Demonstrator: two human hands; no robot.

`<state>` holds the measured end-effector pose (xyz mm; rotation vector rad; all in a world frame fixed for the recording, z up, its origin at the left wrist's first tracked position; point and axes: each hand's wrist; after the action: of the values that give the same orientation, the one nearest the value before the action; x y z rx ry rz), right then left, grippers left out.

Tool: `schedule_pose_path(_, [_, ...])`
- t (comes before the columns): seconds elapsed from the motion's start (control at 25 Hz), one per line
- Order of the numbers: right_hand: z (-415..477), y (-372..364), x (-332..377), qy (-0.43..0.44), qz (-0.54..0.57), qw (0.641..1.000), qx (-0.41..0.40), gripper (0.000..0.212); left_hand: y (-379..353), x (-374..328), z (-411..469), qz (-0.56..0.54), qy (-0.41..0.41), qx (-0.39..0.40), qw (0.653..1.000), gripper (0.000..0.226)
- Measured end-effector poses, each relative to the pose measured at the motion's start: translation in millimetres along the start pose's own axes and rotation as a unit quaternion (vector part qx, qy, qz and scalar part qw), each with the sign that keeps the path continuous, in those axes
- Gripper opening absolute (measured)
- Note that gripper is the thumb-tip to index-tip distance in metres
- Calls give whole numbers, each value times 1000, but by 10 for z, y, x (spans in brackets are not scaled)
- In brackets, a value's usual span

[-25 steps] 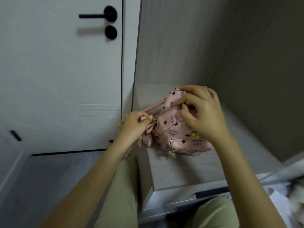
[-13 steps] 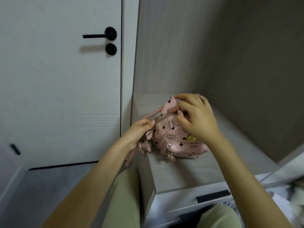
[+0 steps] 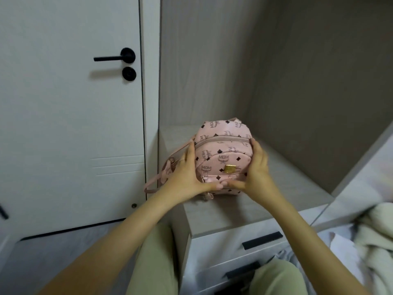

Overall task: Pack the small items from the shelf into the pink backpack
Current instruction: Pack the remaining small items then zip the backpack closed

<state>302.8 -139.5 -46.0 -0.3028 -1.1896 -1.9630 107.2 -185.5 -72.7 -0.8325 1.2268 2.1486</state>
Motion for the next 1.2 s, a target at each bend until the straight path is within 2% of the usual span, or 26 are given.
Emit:
schedule_pose_path(0.12, [28,-43,-75,-74,114,990,28,140,-28,-8,85,55,-26,-19,998,141])
schedule_pose_path(0.28, [242,-170,-134,-75,120,990,7,130,-141,-35,307,37,-1,-37,999,137])
schedule_pose_path(0.52, [721,-203,-492,-76,153,985,24,123,-510,-56,760,-26,4,-65,998,129])
schedule_pose_path(0.96, [2132,-363,-1614,-100,108,989,31,122,-1598,-74,2243,-72,39,-69,994,129])
schedule_pose_path(1.2, [3040,-670,-2145,-116,100,988,-5,119,-2143,60,3242,-58,41,-76,995,124])
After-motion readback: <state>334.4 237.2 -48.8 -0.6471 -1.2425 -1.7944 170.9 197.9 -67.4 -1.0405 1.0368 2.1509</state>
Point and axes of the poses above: each hand's wrist, its own z-axis towards the middle knuckle, its own y-axis out of the back of the hand, x = y × z, and after that the axes turned 12 degrees about -x, right-handed
